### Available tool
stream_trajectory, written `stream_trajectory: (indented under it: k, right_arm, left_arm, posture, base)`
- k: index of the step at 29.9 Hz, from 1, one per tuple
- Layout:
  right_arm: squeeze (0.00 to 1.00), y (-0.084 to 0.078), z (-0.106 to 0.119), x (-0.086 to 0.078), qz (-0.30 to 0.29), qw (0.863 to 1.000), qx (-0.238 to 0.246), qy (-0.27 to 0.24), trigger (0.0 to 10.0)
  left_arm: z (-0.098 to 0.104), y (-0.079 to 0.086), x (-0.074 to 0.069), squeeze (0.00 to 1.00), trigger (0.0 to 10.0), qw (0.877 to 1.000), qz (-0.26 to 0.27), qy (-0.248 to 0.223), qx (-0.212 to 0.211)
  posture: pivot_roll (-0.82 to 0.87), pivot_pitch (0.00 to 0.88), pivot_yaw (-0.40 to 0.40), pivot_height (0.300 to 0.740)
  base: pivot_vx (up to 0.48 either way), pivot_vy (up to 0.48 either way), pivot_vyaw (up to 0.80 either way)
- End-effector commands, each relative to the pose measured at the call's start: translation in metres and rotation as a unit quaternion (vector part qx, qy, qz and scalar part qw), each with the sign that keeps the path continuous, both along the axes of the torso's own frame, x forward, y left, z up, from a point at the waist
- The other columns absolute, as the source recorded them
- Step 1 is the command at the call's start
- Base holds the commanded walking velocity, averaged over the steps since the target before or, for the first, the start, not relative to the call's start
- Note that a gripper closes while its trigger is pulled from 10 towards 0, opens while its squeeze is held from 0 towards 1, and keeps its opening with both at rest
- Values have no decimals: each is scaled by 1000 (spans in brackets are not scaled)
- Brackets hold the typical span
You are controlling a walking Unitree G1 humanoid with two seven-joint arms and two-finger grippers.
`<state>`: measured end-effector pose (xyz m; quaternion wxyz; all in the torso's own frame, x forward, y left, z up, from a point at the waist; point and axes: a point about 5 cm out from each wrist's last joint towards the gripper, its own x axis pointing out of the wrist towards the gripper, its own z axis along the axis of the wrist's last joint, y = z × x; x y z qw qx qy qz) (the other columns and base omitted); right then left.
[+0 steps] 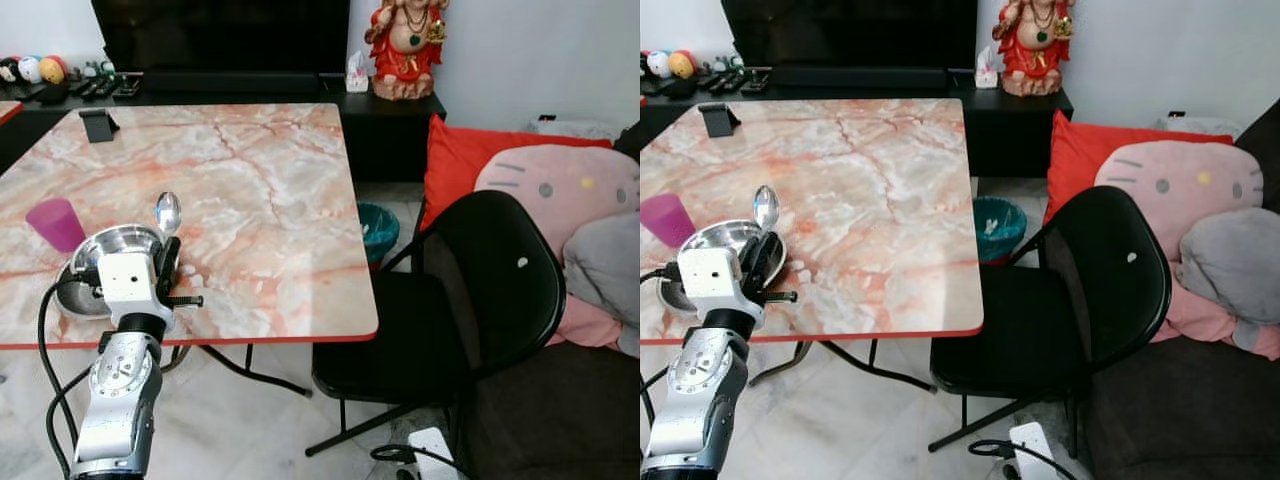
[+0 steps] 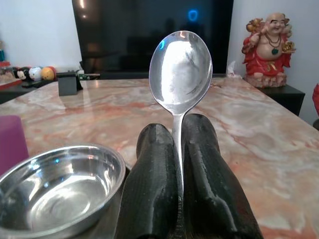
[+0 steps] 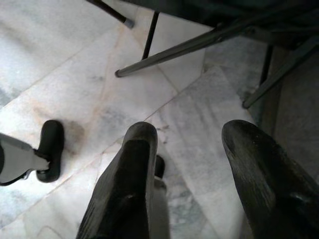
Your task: Setting the table
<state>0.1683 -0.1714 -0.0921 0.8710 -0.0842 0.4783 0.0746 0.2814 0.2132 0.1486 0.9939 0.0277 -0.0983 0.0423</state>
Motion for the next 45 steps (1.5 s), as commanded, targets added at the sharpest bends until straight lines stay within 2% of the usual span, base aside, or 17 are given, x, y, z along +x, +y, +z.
stream_trajectory:
  k: [1,8,23,29,40,45]
  right_arm:
    - [0,2,1,3,-5,1000,7,-3,10000]
    - [0,-3,1,1,-6,1000,5,0,10000]
    - [0,-10,0,-3,-9,1000,1,7,10000]
    - [0,-10,0,-3,-9,1000,2,7,10000]
    - [0,-13,-1,-6,-10,1000,-1,14,10000]
    - [0,-11,-2,-6,-9,1000,0,14,10000]
  left_arm:
    - [5,2,0,0,10000,1000,3,-8,-1]
    - [5,0,1,0,10000,1000,1,-7,-2]
    - [0,-8,3,0,10000,999,-30,19,-7]
    - [-12,-2,2,0,10000,997,-27,63,-19]
    - [-33,7,5,0,10000,989,-27,144,0]
    - [-39,7,7,0,10000,988,-24,156,-1]
  posture:
    - [-9,0,-4,740]
    - [-9,0,-5,740]
    - [-9,0,-6,740]
    - [-8,0,-6,740]
    - [-9,0,-2,740]
    - [-14,0,-1,740]
  base:
    - [300,0,0]
    - [303,0,0]
    - [0,0,0]
    - [0,0,0]
    - [0,0,0]
    - [0,0,0]
